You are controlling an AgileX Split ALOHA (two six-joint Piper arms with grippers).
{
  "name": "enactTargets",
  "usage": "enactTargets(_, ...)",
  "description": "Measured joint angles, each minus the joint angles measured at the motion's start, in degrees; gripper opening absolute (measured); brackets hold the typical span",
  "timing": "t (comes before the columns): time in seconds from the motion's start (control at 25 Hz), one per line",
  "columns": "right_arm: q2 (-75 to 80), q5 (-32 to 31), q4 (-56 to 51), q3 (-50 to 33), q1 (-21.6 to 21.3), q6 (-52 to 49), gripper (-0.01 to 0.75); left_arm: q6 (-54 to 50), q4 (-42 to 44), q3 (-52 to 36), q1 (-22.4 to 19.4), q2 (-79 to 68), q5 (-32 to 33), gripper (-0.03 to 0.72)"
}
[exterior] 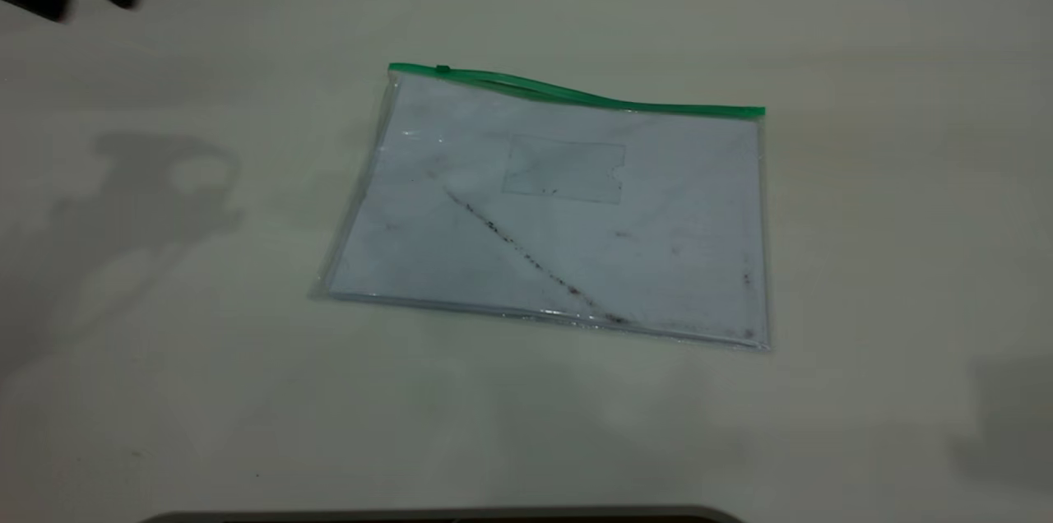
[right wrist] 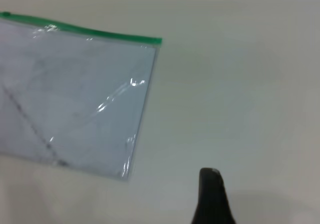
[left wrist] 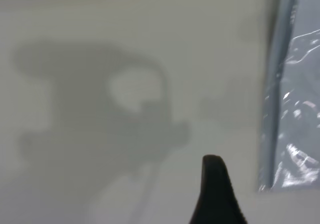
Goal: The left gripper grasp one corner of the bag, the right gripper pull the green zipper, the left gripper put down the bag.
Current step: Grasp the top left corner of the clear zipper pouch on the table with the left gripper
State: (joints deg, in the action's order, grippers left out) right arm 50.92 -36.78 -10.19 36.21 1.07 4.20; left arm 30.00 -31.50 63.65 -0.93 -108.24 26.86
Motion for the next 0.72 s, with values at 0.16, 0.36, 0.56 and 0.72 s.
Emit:
enactTargets(0.16,8.7,5.5,-0.2,1.5,0.0,1.9,0.578,12.8,-11.5,4.7,0.0,-7.8,0.3,0.573)
enactTargets(0.36,18.0,11.1,-0.2,2.2,0.0,4.9,0.578,23.6,-22.3,10.4,0.0,-16.1,1.2,0.573)
enactTargets(0.56,25.8,14.5,-0.2,4.2,0.0,6.0,0.578,25.8,-24.0,16.3,1.2,-22.7,1.7,0.573)
enactTargets(0.72,29.8,15.2,-0.2,5.6,0.0,6.8,0.578,26.5,-24.0,20.0,3.5,-26.6,1.9,0.573)
